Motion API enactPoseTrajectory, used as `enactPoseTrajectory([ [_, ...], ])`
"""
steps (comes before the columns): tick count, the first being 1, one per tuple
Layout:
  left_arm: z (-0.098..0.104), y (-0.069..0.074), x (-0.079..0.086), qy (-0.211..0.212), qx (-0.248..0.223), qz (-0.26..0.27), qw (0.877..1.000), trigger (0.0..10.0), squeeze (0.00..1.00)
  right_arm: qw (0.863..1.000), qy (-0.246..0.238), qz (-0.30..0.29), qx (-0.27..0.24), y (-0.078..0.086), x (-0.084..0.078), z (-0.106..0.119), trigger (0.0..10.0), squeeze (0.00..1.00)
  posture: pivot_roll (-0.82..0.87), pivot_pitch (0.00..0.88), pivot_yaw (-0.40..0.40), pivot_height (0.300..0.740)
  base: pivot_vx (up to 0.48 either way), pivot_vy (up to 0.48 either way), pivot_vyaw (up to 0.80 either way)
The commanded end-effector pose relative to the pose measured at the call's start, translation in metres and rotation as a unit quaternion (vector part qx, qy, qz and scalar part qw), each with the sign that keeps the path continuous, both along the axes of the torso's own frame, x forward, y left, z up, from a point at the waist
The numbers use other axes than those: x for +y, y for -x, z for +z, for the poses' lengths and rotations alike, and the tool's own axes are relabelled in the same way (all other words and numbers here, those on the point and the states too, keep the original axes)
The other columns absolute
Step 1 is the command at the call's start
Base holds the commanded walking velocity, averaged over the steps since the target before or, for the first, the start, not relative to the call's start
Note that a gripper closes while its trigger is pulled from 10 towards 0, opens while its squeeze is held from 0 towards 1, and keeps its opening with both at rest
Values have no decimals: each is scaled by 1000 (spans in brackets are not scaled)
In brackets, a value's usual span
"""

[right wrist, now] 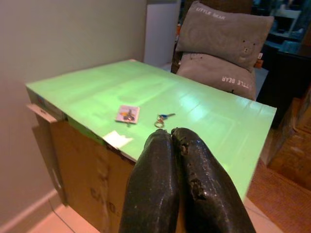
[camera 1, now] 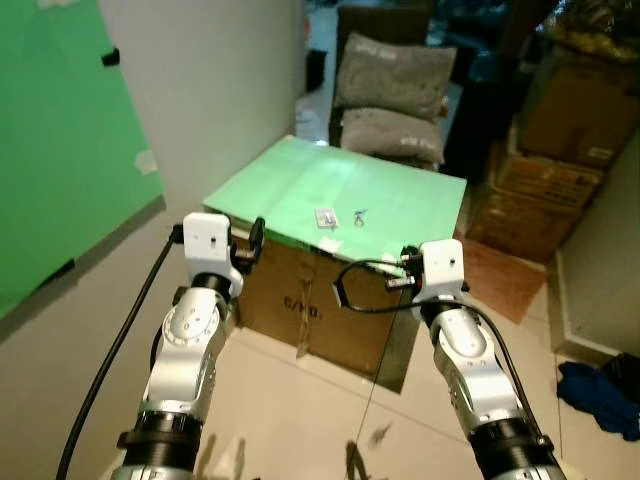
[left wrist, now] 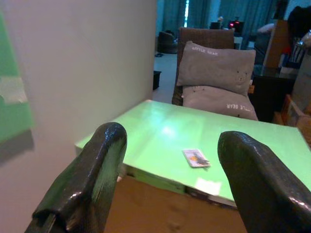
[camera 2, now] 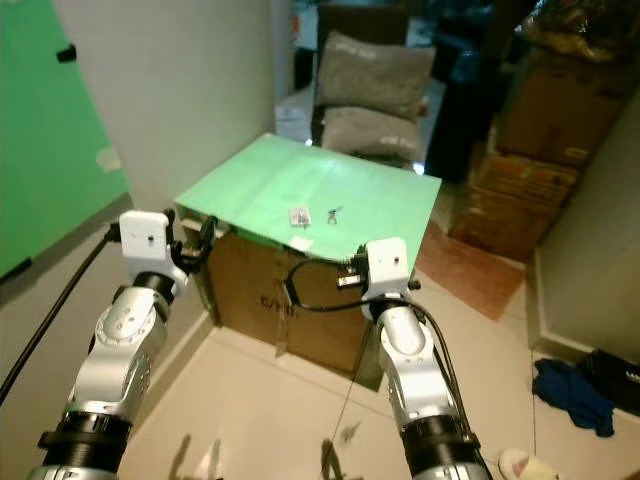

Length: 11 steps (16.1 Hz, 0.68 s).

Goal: Hang keys on a hook

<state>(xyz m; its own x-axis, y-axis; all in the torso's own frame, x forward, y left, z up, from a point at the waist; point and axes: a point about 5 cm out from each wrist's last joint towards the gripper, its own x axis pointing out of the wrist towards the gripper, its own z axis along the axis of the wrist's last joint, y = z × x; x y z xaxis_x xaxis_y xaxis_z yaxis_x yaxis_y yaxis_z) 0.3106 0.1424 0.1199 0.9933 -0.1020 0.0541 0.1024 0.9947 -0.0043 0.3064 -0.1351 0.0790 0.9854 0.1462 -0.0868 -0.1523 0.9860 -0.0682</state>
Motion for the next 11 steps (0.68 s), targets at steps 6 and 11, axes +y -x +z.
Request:
enactPoseTrajectory([
  [6, 1, -4, 0, -21, 6, 7, 1000, 10000, 0, 1000, 8, 7, -9, -5, 5, 4, 0, 0, 38, 0, -11, 740, 0, 0, 414],
  [11, 5, -10, -2, -24, -6, -9, 1000, 10000, 0, 1000, 14, -13, -20, -5, 1, 6, 10000, 0, 23, 0, -8, 740, 149, -120, -320],
])
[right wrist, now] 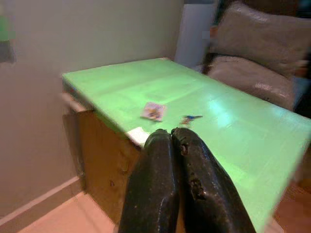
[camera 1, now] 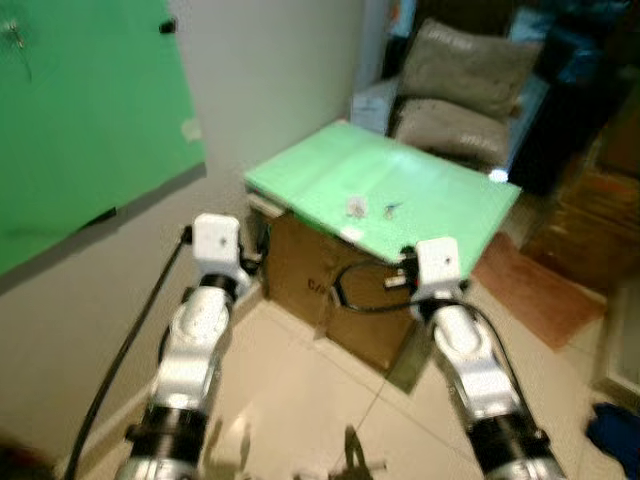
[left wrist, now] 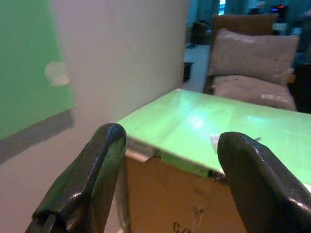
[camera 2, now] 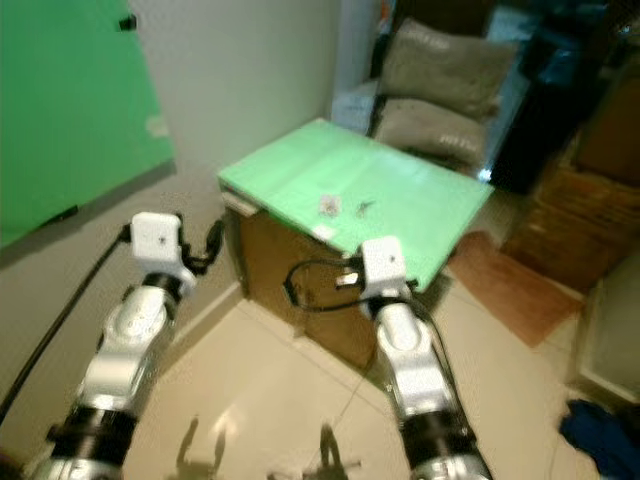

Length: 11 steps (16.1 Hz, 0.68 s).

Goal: Hang keys on a hook

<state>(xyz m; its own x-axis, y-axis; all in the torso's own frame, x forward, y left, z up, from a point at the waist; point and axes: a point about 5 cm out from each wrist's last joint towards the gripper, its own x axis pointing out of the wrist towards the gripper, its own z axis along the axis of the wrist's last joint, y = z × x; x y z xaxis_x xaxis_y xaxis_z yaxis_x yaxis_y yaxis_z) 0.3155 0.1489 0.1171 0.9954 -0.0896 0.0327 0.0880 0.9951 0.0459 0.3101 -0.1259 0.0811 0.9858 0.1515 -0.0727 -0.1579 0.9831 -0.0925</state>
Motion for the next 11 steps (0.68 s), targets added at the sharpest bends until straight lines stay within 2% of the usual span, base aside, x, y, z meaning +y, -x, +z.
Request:
enactPoseTrajectory([
  [1, 7, -6, -9, 0, -11, -16, 1000, 10000, 0, 1000, 8, -21, -12, -2, -10, 4, 10000, 0, 18, 0, -4, 740, 379, -289, -800],
  [2, 7, -7, -10, -2, -10, -16, 1000, 10000, 0, 999, 14, -26, -14, -2, -12, 5, 10000, 0, 18, 0, -4, 740, 375, -296, -788],
  [3, 7, -8, -11, -19, -13, -15, 1000, 10000, 0, 999, 16, -29, -14, -3, -13, 4, 10000, 690, 18, 0, -4, 740, 364, -270, -781],
  [4, 8, -9, -11, -26, -16, -12, 999, 10000, 0, 999, 16, -31, -12, -3, -14, 4, 10000, 1000, 9, 0, 1, 740, 322, 0, -519],
  [5, 8, -10, -14, -18, -18, -16, 1000, 10000, 0, 999, 23, -24, -8, -2, -12, 2, 10000, 961, 2, 0, 6, 740, 0, 0, 0],
  [6, 8, -10, -15, -17, -18, -18, 1000, 10000, 0, 999, 24, -22, -9, -2, -11, 2, 10000, 239, 2, 0, 6, 740, 0, 0, 0],
  [7, 9, -10, -16, -12, -28, -17, 999, 10000, 1000, 999, 25, -23, -10, -1, -10, 2, 10000, 0, -9, 0, 8, 740, 0, 0, 0],
  [10, 0, -13, -15, -26, 2, -6, 1000, 10000, 1000, 999, 24, -26, -16, 1, -12, 2, 10000, 0, -21, 0, 10, 740, 0, 0, 0],
  [11, -2, -13, -14, -21, 10, 1, 1000, 10000, 1000, 999, 24, -26, -21, 2, -14, 3, 10000, 1000, -25, 0, 11, 740, 0, 0, 0],
])
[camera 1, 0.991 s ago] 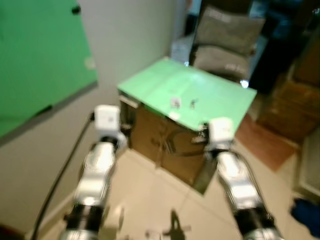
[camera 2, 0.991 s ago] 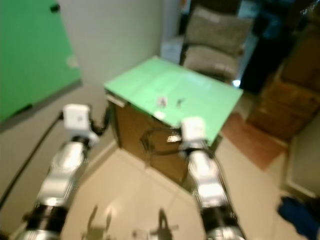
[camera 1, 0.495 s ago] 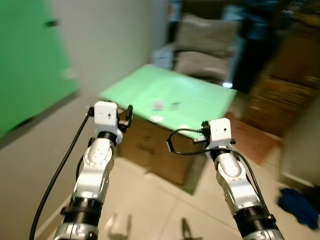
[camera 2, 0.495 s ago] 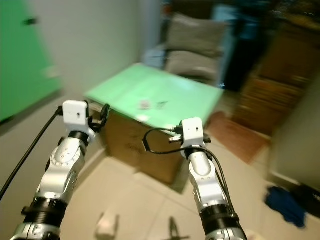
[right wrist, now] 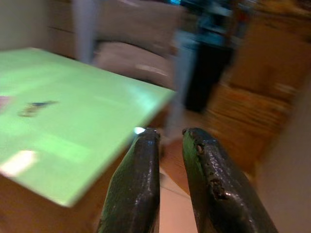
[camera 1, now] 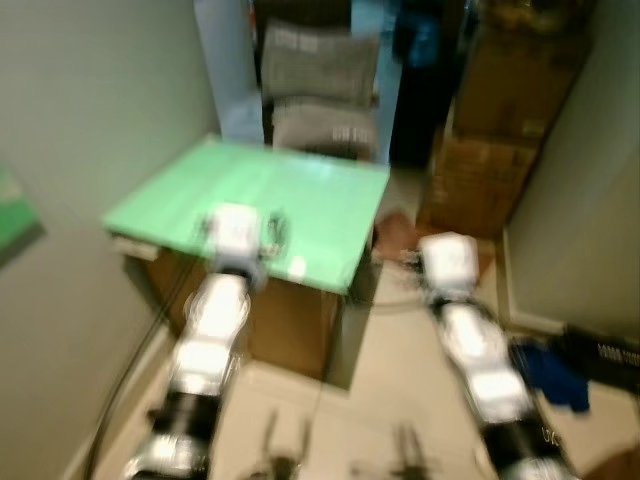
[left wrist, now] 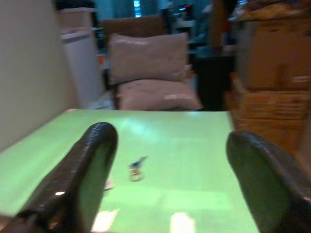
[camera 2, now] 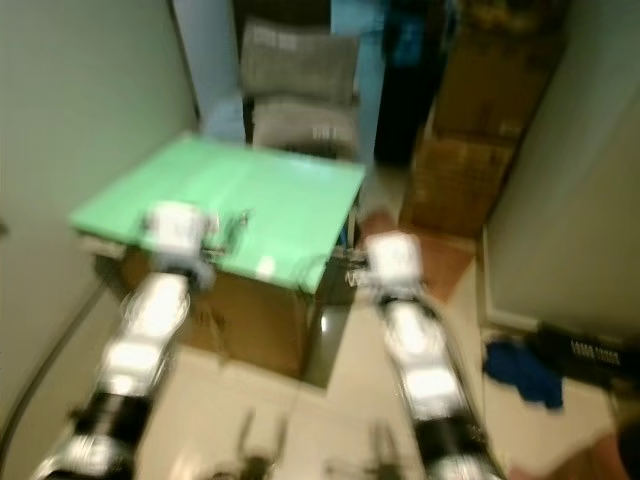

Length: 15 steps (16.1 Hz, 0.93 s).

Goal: Hang keys on a hook

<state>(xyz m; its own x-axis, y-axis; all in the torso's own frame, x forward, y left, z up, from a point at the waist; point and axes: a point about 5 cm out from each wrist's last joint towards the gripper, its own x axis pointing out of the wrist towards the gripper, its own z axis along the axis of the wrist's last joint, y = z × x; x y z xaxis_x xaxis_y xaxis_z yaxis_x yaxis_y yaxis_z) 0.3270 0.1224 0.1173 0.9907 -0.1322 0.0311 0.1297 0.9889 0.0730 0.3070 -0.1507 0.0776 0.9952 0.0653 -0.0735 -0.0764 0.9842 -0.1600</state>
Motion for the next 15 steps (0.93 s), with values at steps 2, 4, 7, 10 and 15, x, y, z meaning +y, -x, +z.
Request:
enactPoseTrajectory([
  [2, -11, -3, 19, 24, 42, 51, 998, 10000, 1000, 1000, -14, 13, -15, -1, 9, 6, 10000, 1000, -25, 0, 10, 740, 0, 0, 0],
  [4, -23, -2, 25, 74, 84, 77, 991, 10000, 1000, 1000, -17, 16, -11, -1, 8, 4, 10000, 1000, -28, 0, 8, 740, 0, 0, 0],
  [7, -22, -2, 24, 54, 77, 76, 993, 10000, 1000, 1000, -14, 23, -10, -1, 8, 4, 10000, 1000, -27, 0, 8, 740, 0, 0, 0],
  [10, -18, -4, 24, 41, 63, 72, 995, 10000, 1000, 999, -12, 32, -10, 0, 10, 2, 10000, 1000, -25, 0, 1, 740, 0, 0, 0],
  [15, -18, -3, 21, 41, 60, 66, 995, 10000, 1000, 999, -11, 39, -5, 1, 9, -1, 10000, 1000, -25, 0, -1, 740, 0, 0, 0],
])
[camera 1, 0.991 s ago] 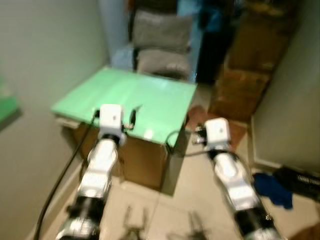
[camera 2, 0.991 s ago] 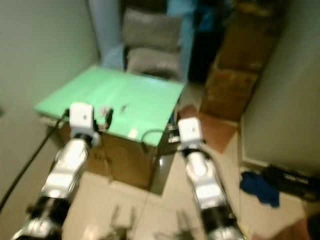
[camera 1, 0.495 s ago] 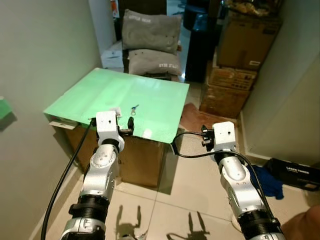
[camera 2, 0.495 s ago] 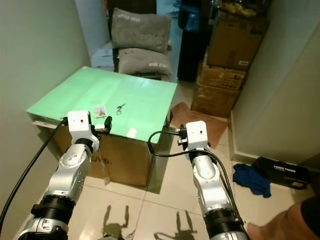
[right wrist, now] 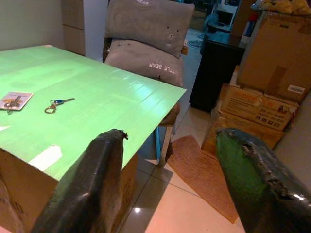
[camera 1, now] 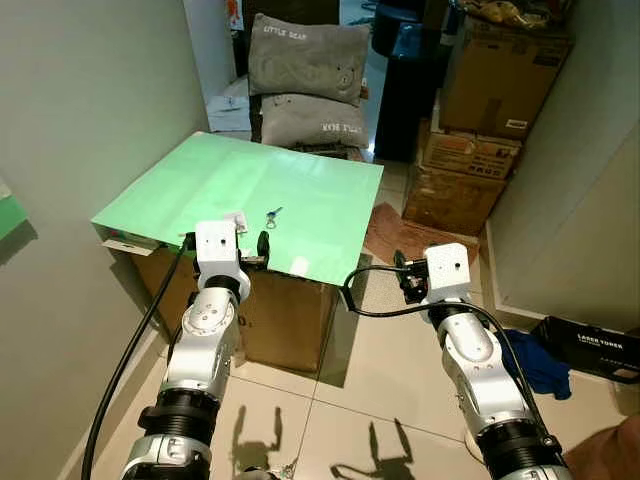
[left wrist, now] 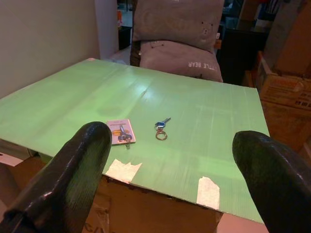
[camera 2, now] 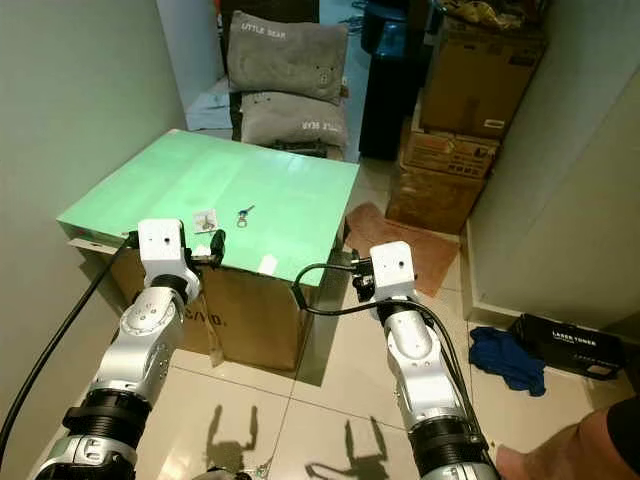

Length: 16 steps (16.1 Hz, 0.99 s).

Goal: Hang keys on a hook

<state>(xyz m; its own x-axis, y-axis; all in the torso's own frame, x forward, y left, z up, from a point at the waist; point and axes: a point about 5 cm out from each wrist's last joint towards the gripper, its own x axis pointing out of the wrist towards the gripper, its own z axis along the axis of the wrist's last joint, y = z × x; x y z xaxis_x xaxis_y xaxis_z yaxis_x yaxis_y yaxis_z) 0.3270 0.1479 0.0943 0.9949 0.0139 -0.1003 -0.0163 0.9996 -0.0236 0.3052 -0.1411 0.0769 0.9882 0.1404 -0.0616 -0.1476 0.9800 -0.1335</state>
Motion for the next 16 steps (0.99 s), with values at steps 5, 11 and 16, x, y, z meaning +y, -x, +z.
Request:
enactPoseTrajectory([
  [5, 16, -3, -13, 12, -42, -38, 998, 10000, 0, 1000, 22, 9, 9, 0, 3, -3, 10000, 0, -32, 0, 3, 740, 384, 0, 0],
  [11, 13, -6, -8, 15, -33, -18, 999, 10000, 0, 1000, 23, 4, 10, 0, 1, -4, 10000, 0, -38, 0, 7, 740, 480, 0, 0],
  [16, 13, -7, -3, 13, -31, -3, 999, 10000, 0, 1000, 22, 10, 10, 1, 3, -5, 10000, 0, -39, 0, 9, 740, 465, 0, 0],
])
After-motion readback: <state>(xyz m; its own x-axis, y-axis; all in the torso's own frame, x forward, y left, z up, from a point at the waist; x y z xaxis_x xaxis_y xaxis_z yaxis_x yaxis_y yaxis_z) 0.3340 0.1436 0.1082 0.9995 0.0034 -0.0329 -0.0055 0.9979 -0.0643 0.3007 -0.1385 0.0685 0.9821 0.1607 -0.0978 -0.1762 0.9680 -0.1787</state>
